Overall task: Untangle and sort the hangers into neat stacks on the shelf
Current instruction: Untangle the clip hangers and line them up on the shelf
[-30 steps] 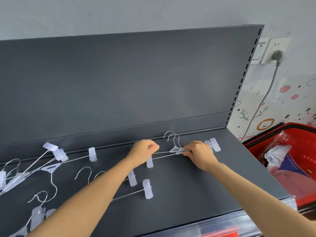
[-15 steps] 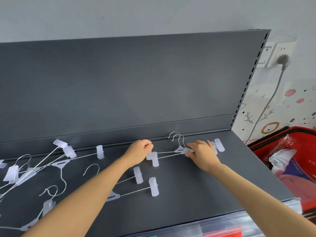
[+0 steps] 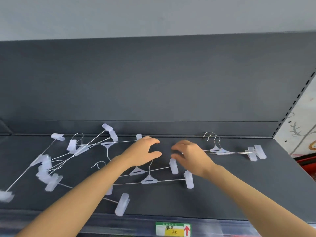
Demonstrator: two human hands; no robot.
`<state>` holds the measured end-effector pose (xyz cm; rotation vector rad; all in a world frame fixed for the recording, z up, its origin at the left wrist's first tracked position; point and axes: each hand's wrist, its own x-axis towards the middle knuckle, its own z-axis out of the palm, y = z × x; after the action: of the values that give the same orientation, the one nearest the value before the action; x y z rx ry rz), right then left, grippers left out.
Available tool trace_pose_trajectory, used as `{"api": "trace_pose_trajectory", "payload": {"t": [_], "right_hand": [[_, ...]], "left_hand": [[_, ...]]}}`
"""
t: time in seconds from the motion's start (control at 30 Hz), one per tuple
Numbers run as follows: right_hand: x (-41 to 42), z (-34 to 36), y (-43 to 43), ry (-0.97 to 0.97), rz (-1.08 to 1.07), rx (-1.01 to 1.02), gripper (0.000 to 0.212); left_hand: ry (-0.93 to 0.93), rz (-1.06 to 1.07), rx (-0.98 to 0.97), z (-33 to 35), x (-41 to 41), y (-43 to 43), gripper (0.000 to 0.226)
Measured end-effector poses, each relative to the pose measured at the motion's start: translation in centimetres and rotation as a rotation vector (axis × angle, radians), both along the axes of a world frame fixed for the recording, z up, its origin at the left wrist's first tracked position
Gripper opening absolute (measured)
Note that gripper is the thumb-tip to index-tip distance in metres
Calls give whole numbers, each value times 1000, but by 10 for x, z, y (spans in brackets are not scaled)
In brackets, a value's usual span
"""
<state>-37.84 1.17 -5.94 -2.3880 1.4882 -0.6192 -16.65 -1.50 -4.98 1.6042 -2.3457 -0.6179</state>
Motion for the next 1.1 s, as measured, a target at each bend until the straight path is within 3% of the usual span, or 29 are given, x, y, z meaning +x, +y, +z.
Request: {"api": "trace_pose_trajectory", "payload": {"t": [0.23,0.37,0.53,0.67,1.1], "right_hand": [[40,-28,12,179,175,146,41],[50,-34,13,296,197,114,50],[60,-37,12,401,183,26,37],[67,-35,13,412,143,58,30],[62,-39,22,266,41,170,34]], "left_hand": [[-20,37,0,-17,50,34,54],[-28,65,9,-28,70,46,54],[-23,91,84,-40,81,46,36],[46,77,135,-41,75,44,23],[205,-32,233,-35,62,36,36]]}}
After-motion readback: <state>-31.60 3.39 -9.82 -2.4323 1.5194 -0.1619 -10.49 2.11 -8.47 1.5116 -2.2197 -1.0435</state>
